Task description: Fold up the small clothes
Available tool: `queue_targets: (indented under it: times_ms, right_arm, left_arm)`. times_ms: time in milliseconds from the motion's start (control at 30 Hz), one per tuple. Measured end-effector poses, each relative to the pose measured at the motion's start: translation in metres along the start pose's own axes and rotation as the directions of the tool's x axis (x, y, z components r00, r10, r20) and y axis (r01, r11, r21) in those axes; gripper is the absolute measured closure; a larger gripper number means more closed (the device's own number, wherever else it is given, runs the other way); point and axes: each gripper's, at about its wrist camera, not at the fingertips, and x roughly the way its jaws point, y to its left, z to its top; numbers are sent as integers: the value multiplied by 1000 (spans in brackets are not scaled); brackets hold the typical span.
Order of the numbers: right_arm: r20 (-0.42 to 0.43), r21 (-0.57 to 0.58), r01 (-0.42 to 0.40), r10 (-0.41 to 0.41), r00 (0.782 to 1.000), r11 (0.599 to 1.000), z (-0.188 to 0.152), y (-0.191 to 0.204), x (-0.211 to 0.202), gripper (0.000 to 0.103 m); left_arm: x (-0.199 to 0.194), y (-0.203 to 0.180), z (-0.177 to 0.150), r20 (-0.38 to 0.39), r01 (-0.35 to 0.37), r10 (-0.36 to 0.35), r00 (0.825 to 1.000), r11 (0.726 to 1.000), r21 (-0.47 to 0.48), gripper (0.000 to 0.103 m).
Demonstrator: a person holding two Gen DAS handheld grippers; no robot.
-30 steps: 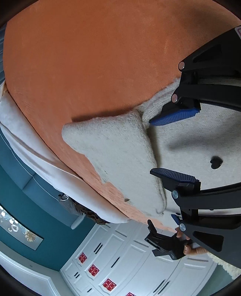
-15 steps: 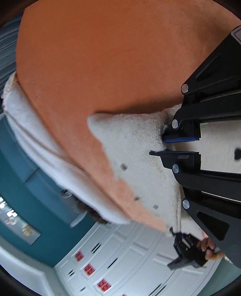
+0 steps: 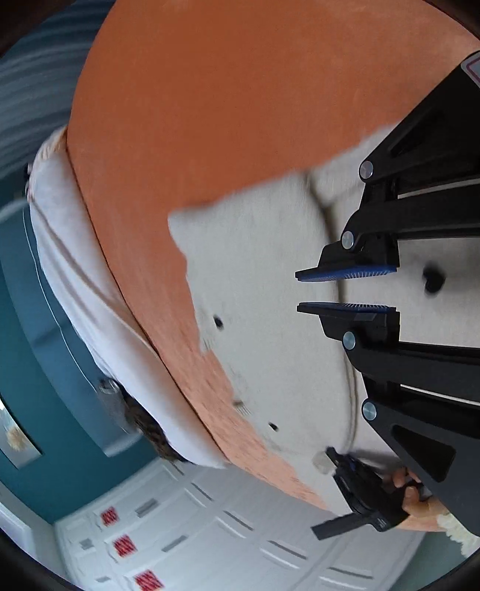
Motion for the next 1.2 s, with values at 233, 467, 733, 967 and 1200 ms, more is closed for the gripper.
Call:
queue_targets:
  times_ms: [233,467,733,967,1200]
  right_arm:
    - [-242,-266,-150,85,967,952,-20,117,104,93]
    - [-131,-86,36,-47,990,996,0,3,70,103]
    - [-30,76,157,-155,987,985,-27,-72,11,103]
    - [-21,-29,234,-235,972,972,-37,-60,11,97]
    - [-25,53,172,-171,985,984,-35,-72,17,98]
  left_arm:
    - [1,6,-3,14,33,-33,999,999,-19,92]
    - [0,16,-4,24,100,-99,995,993,-64,92]
    - [-53,55,11,78,112,-98,992,976,-187,62]
    - [-151,211,95,207,-233,315,926,911,-340,35]
    - [-161,316,130,152,-289,433,888,786,-546,47]
